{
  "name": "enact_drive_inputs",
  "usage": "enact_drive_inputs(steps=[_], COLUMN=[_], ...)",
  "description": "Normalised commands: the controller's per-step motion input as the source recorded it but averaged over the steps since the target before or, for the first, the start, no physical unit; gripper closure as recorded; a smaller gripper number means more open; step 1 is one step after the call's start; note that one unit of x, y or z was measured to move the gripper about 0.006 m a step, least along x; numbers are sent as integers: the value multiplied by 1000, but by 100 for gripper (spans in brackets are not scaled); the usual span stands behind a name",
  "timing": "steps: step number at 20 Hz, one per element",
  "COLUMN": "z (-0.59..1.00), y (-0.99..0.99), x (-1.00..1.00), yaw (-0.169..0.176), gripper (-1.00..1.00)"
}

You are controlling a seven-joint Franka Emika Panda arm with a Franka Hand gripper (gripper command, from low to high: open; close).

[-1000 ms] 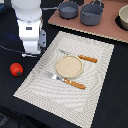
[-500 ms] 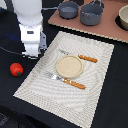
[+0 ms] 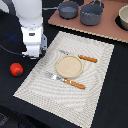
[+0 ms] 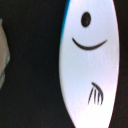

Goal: Place the pan onto the stove and place the fish and sausage into the pan.

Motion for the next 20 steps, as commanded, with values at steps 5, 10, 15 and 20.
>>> enact_drive_inputs(steps=[5, 10, 15, 20], z=[-116, -237, -286, -309], y=[41, 18, 49, 40], x=[-586, -422, 43, 29], yaw=[0, 0, -2, 0], gripper=[100, 100, 100, 100])
